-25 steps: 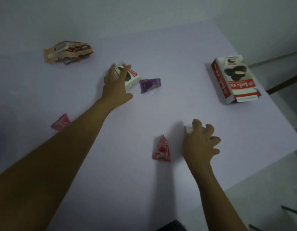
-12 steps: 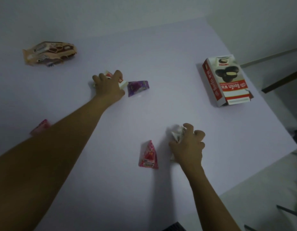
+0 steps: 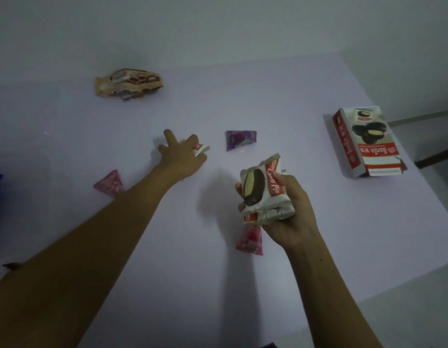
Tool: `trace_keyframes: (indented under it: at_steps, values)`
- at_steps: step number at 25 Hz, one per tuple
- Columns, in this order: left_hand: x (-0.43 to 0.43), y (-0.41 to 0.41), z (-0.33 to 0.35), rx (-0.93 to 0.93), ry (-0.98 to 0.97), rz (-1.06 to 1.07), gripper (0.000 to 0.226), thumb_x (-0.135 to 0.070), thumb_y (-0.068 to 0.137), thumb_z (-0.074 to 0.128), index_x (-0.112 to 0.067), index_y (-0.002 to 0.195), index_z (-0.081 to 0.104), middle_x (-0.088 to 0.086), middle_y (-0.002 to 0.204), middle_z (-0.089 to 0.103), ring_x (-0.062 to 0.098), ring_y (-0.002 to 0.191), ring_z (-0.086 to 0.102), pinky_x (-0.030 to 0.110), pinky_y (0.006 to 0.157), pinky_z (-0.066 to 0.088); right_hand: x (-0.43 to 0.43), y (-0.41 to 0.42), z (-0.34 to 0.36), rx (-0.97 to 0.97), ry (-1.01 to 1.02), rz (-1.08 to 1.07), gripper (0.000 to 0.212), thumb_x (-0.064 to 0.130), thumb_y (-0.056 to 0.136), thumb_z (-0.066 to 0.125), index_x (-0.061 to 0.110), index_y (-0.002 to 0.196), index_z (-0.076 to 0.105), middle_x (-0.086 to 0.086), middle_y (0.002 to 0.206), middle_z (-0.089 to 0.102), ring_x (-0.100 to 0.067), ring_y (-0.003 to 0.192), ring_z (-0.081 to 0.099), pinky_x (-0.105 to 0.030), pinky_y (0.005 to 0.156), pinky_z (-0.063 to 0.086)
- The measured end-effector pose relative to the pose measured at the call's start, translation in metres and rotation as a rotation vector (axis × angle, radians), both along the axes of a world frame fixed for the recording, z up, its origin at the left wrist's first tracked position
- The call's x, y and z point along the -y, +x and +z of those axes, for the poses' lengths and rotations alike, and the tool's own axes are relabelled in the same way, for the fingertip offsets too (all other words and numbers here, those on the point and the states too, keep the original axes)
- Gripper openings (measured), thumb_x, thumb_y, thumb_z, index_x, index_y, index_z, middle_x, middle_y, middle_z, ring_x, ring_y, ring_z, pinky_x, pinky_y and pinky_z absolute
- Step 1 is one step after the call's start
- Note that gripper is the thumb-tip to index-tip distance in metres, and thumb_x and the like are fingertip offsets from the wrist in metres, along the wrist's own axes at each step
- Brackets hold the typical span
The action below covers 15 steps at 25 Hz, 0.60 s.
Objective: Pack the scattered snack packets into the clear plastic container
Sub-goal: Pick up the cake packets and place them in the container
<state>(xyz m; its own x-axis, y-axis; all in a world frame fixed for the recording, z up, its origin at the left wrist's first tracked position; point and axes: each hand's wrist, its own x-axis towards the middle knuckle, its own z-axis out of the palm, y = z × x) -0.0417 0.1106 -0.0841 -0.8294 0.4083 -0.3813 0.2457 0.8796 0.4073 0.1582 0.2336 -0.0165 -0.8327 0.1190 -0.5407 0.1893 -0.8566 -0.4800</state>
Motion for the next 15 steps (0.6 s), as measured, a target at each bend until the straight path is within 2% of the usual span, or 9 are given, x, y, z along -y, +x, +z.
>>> trace_keyframes:
  at_steps: [3,5,6,8,9,10,12,14,15]
  values:
    - [0.023,0.003,0.01,-0.059,0.166,0.099,0.028,-0.032,0.091,0.042,-0.013,0.112,0.039,0.021,0.138,0.027,0.046,0.118,0.034,0.048,0.103,0.029,0.025,-0.008,0.005,-0.14,-0.11,0.044,0.063,0.031,0.069,0.076,0.01,0.123,0.051,-0.015,0.117,0.057,-0.031,0.105,0.058,-0.042,0.086,0.049]
    - [0.04,0.002,0.018,-0.14,0.297,0.172,0.019,-0.024,0.092,0.038,-0.009,0.102,0.04,0.022,0.123,0.046,0.041,0.109,0.044,0.046,0.097,0.034,0.04,-0.015,0.01,-0.18,-0.116,0.06,0.068,0.025,0.068,0.078,0.008,0.126,0.049,-0.016,0.12,0.055,-0.034,0.11,0.055,-0.044,0.088,0.049]
    - [0.052,0.001,0.024,-0.122,0.393,0.25,0.019,-0.022,0.092,0.037,-0.008,0.104,0.042,0.022,0.116,0.052,0.04,0.104,0.049,0.045,0.092,0.039,0.048,-0.018,0.012,-0.197,-0.112,0.067,0.072,0.019,0.067,0.078,0.007,0.13,0.045,-0.017,0.121,0.053,-0.035,0.111,0.055,-0.045,0.09,0.05]
    - [0.077,0.0,0.036,0.04,0.641,0.468,0.022,-0.022,0.089,0.039,-0.01,0.106,0.046,0.017,0.103,0.057,0.035,0.09,0.057,0.039,0.071,0.052,0.065,-0.027,0.018,-0.228,-0.104,0.084,0.082,0.01,0.065,0.075,0.003,0.137,0.037,-0.022,0.123,0.051,-0.038,0.112,0.056,-0.046,0.093,0.05]
    - [0.091,0.0,0.043,0.127,0.758,0.561,0.023,-0.022,0.087,0.041,-0.011,0.104,0.05,0.013,0.094,0.06,0.029,0.079,0.059,0.032,0.058,0.051,0.074,-0.031,0.02,-0.241,-0.104,0.099,0.082,0.008,0.065,0.073,0.0,0.138,0.036,-0.024,0.124,0.049,-0.039,0.114,0.056,-0.048,0.095,0.049]
    - [0.105,0.0,0.051,0.187,0.849,0.639,0.025,-0.021,0.084,0.043,-0.008,0.1,0.056,0.008,0.083,0.062,0.024,0.068,0.059,0.028,0.053,0.047,0.084,-0.035,0.021,-0.261,-0.112,0.121,0.079,0.006,0.066,0.07,-0.002,0.137,0.037,-0.026,0.126,0.049,-0.04,0.116,0.055,-0.05,0.099,0.046]
    - [0.138,0.001,0.064,0.353,1.04,0.781,0.03,-0.021,0.079,0.041,0.0,0.078,0.063,0.002,0.062,0.067,0.02,0.056,0.057,0.028,0.054,0.043,0.105,-0.043,0.021,-0.307,-0.151,0.162,0.069,0.006,0.069,0.062,-0.001,0.134,0.041,-0.026,0.126,0.051,-0.041,0.118,0.052,-0.056,0.103,0.04]
    - [0.171,0.002,0.075,0.59,1.276,0.954,0.037,-0.022,0.082,0.037,-0.008,0.056,0.059,0.007,0.06,0.068,0.028,0.068,0.06,0.034,0.064,0.045,0.126,-0.051,0.019,-0.324,-0.208,0.194,0.055,0.011,0.075,0.06,0.003,0.128,0.048,-0.023,0.125,0.056,-0.039,0.119,0.053,-0.06,0.101,0.039]
    - [0.184,0.003,0.079,0.702,1.392,1.039,0.036,-0.025,0.084,0.037,-0.011,0.056,0.054,0.012,0.068,0.067,0.033,0.079,0.059,0.04,0.071,0.047,0.135,-0.054,0.018,-0.332,-0.232,0.218,0.048,0.015,0.079,0.06,0.004,0.125,0.053,-0.021,0.126,0.058,-0.038,0.12,0.053,-0.06,0.099,0.041]
